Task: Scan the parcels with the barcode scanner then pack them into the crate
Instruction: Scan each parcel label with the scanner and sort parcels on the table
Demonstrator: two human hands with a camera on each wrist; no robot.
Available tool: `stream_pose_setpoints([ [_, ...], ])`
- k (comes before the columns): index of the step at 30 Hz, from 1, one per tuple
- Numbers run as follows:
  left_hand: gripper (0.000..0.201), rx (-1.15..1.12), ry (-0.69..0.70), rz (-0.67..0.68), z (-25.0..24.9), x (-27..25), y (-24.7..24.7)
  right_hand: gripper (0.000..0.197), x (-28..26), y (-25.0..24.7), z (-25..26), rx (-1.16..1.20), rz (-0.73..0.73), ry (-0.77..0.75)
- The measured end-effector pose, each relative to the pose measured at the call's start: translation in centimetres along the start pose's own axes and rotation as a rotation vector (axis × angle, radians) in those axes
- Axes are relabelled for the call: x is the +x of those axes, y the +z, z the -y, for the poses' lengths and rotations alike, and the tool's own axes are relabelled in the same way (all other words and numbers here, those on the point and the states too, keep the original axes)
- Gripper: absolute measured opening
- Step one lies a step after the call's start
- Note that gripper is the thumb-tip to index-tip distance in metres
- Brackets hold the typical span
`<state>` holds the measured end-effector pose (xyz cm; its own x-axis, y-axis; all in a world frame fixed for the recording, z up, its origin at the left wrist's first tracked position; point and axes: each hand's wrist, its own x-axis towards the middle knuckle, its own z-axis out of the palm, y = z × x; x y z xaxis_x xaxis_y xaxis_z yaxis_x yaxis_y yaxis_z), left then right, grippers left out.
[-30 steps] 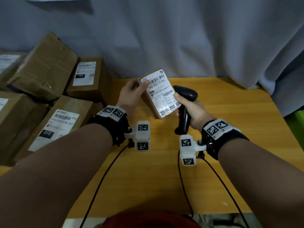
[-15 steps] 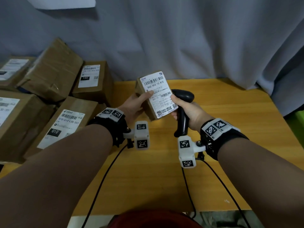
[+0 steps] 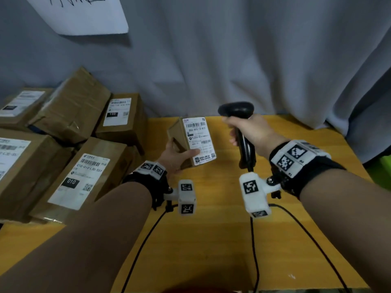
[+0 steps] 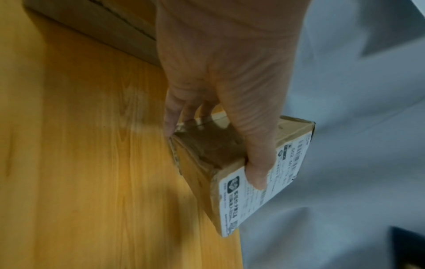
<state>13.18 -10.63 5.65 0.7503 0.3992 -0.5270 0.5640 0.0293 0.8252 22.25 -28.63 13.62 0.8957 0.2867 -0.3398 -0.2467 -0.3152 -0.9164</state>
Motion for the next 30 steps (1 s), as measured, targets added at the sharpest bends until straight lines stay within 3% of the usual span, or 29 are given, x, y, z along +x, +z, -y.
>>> stream_pose_setpoints([
  [6, 0.084, -0.051, -0.024, 0.000, -0.5, 0.2, 0.5, 0.032, -1.5, -0.6, 3.0, -0.066, 0.179, 0.003],
  [15, 0.085, 0.051, -0.116, 0.057, 0.0, -0.4, 1.3, 0.012, -2.6, 0.1, 0.0, -0.115, 0.123, 0.072],
  [18, 0.076, 0.110, -0.109, 0.053, -0.1, -0.6, 1.6, 0.012, -2.9, 0.4, -0.2, -0.096, 0.135, 0.083],
  [30, 0.078, 0.098, -0.146, 0.038, 0.3, -0.9, 1.9, 0.014, -2.9, 0.8, -0.7, -0.072, 0.173, 0.113],
])
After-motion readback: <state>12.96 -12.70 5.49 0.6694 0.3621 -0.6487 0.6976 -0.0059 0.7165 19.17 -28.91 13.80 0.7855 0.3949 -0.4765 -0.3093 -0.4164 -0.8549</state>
